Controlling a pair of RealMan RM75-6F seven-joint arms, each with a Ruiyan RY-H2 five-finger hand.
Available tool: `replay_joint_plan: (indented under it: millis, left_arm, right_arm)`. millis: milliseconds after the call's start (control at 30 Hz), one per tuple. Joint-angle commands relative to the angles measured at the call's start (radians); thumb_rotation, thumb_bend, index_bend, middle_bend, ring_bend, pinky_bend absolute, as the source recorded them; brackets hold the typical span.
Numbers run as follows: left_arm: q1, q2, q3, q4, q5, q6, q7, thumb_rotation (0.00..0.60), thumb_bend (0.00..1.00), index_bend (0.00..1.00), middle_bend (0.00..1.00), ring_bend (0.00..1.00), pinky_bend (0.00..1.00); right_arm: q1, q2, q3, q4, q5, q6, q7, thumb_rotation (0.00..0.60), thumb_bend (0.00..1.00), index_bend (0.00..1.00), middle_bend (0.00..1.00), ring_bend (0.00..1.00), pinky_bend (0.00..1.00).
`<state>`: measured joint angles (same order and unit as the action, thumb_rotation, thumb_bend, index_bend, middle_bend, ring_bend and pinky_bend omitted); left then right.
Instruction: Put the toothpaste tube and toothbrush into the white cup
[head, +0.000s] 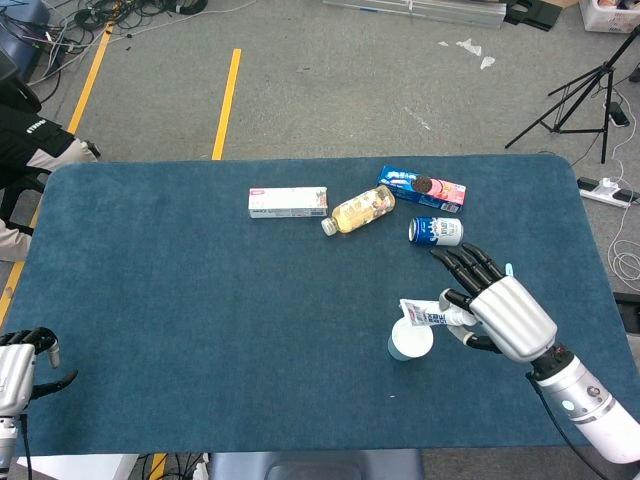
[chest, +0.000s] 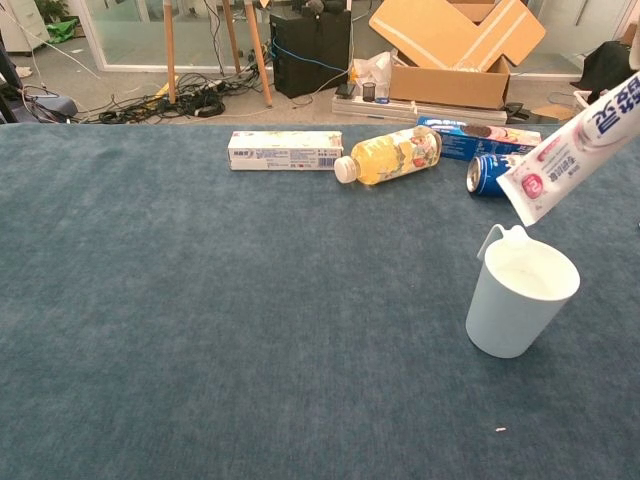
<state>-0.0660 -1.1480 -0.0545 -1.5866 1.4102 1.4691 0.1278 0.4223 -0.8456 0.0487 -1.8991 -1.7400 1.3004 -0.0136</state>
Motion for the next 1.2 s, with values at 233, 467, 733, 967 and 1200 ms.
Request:
replay_joint_plan:
  millis: [233,467,733,967,1200]
  left_arm:
    - [0.0,0.0,0.0,0.0,0.0,-0.001,0.0,0.6,0.0,0.7,0.44,0.39,0.35]
    - [0.001,0.002,0.0,-0.001,0.002,0.003,-0.003,0.6,0.0,0.7,0.44,0.39,0.35]
    - [0.001,0.002,0.001,-0.002,0.005,0.005,-0.003,0.6,0.0,0.7,0.44,0.39,0.35]
    - [0.001,0.001,0.001,-0.001,0.003,0.003,-0.001,0.6,0.0,0.7,0.44,0.39,0.35]
    - [0.001,0.0,0.001,0.0,0.004,0.003,0.003,0.6,0.0,0.7,0.44,0.39,0.35]
  right_arm:
    - [0.015,-0.034,-0.012,0.039,0.017,-0.061,0.031,0.6,0.3,0.65,0.0,0.0,0.06]
    - [0.025,-0.059,-0.021,0.066,0.021,-0.095,0.048,0.6,0.3,0.65,0.0,0.0,0.06]
    - [0.031,-0.064,-0.035,0.074,0.009,-0.114,0.078,0.6,0.3,0.65,0.0,0.0,0.06]
    - [0.026,-0.064,-0.042,0.084,-0.005,-0.101,0.103,0.6,0.3,0.65,0.0,0.0,0.06]
    - [0.023,-0.056,-0.053,0.082,-0.02,-0.099,0.111,0.6,0.3,0.65,0.0,0.0,0.06]
